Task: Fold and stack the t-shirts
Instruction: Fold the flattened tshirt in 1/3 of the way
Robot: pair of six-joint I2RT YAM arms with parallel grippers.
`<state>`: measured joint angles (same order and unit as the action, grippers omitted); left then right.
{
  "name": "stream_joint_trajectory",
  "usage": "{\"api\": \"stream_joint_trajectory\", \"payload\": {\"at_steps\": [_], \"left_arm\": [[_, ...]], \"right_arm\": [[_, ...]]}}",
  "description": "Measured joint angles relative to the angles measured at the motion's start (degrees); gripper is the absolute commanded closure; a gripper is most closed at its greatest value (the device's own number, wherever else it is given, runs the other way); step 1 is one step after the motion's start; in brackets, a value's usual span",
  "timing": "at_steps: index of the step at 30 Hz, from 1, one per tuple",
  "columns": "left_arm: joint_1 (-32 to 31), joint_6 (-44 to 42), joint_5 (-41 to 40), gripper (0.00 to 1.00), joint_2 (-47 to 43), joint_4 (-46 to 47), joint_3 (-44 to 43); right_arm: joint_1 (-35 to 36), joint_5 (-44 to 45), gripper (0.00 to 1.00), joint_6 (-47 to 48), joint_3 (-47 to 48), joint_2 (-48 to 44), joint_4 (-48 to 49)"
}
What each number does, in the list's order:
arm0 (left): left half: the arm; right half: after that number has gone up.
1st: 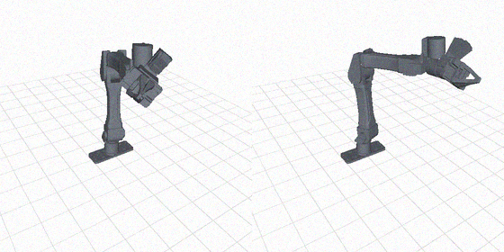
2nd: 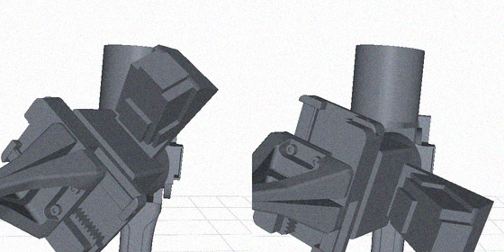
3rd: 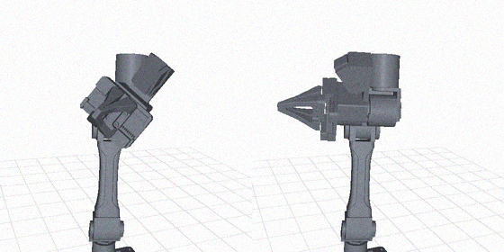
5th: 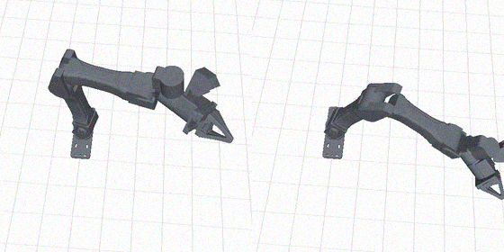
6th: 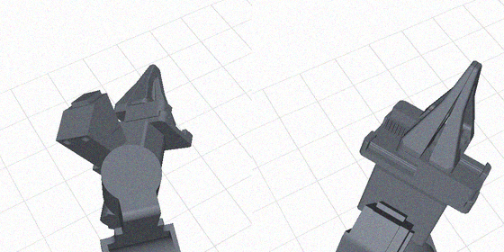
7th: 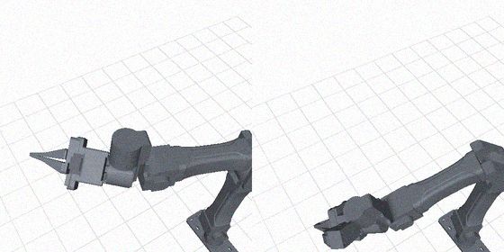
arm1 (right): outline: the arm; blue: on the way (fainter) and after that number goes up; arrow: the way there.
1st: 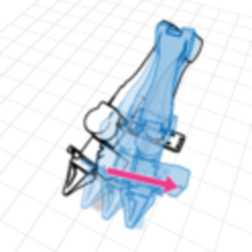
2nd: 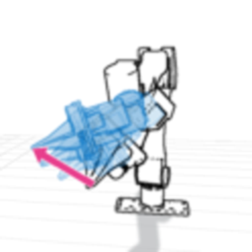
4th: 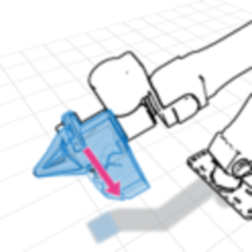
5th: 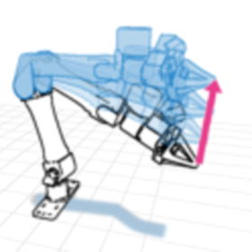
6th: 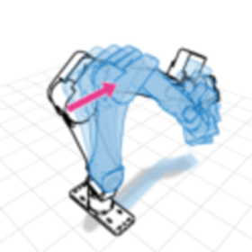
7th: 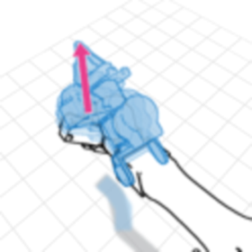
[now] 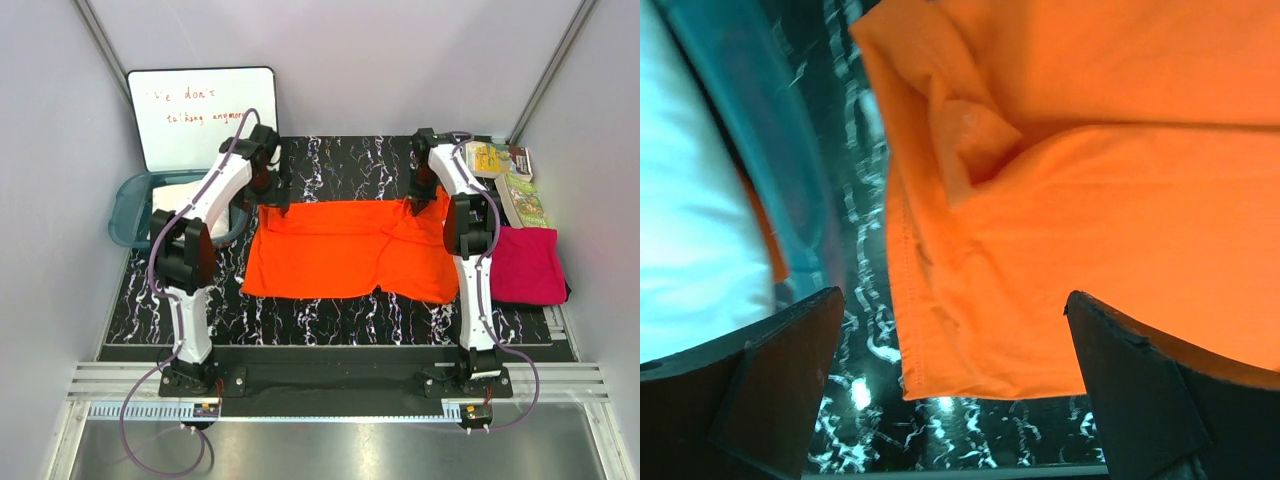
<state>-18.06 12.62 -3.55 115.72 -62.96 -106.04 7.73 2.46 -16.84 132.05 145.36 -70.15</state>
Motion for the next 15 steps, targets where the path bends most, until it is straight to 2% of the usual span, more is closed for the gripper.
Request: {"api": "stream_joint_trajectory", "payload": {"at_steps": [4,8,15], "left_arm": [[-2.21,0.55,1.44,0.01,0.0,0.15,-3.41],[-3.32,1.38,1.92,0.01,0.76,0.44,-5.86],[-4.44,2.34,2.05,0.01,3.28,0.87,-6.1]], "right_arm": [[-0.98,-0.55,1.0,0.94,5.29,2.71,-0.24],[-0.92,-0.61,1.0,1.64,6.03,3.06,0.02],[-0.92,-1.27,1.0,1.92,-1.55,-1.22,4.33]]}}
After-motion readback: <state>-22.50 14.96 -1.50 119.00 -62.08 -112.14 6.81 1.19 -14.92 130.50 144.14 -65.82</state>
